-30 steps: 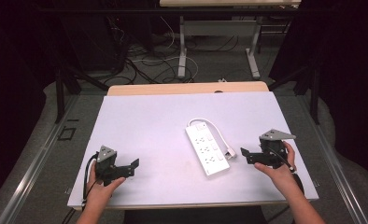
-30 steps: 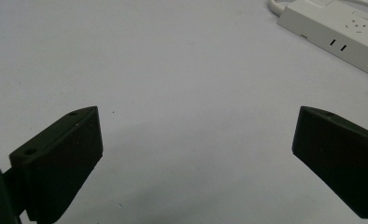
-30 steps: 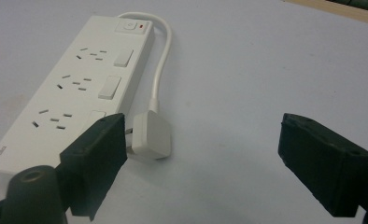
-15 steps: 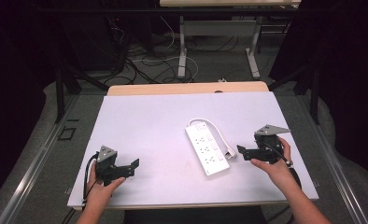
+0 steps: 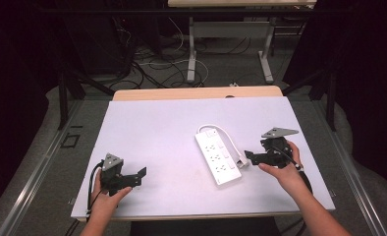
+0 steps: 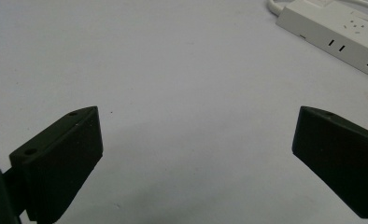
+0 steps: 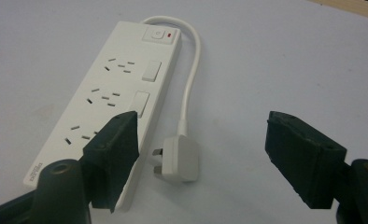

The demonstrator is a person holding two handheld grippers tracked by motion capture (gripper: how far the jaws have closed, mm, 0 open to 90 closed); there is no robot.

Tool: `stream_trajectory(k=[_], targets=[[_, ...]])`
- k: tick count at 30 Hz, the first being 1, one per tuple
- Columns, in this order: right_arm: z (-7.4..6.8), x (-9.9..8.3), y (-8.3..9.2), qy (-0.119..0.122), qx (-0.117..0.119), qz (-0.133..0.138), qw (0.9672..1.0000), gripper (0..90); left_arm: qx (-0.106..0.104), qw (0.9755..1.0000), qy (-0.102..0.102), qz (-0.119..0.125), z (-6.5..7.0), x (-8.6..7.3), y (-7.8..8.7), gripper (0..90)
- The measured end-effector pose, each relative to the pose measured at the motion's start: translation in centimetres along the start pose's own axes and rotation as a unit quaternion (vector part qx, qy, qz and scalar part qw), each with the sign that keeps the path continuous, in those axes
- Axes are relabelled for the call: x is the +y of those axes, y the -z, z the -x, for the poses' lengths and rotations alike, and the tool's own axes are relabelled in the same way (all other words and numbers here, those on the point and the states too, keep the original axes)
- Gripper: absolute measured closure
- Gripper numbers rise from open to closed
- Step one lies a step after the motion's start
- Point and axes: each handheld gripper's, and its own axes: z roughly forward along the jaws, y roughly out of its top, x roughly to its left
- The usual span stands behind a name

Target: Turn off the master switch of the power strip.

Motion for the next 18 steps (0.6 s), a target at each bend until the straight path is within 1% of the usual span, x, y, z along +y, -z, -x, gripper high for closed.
stream_trajectory(k=[5,6,9,11,14,16,18], targets=[[-0.4,0.7,-0.4,0.011,0.003,-0.002,0.9999,26.4,-0.001,1.0,0.002,-0.001,0.0,0.0,0.0,1.9],[-0.5,0.8,-0.5,0.006,0.004,-0.003,1.0,26.8,-0.001,1.0,0.002,-0.001,0.0,0.0,0.0,1.9],[-0.7,1.2,-0.8,0.019,0.007,0.0,0.9998,27.0,-0.001,1.0,0.001,-0.001,0.0,0.0,0.0,1.9],[-0.9,1.5,-0.9,0.017,0.006,-0.005,0.9998,27.0,-0.001,1.0,0.0,0.0,0.0,0.0,0.0,1.9],[-1.0,1.9,-1.2,0.024,0.006,-0.005,0.9997,27.7,-0.001,1.0,0.0,0.0,0.0,0.0,0.0,2.1],[-1.2,2.1,-1.5,0.022,0.009,-0.008,0.9997,27.7,0.0,1.0,-0.001,-0.001,-0.1,0.0,0.0,2.1],[-1.4,2.3,-1.7,0.026,0.008,-0.011,0.9996,27.7,0.0,1.0,-0.001,-0.001,-0.1,0.0,0.0,2.1]])
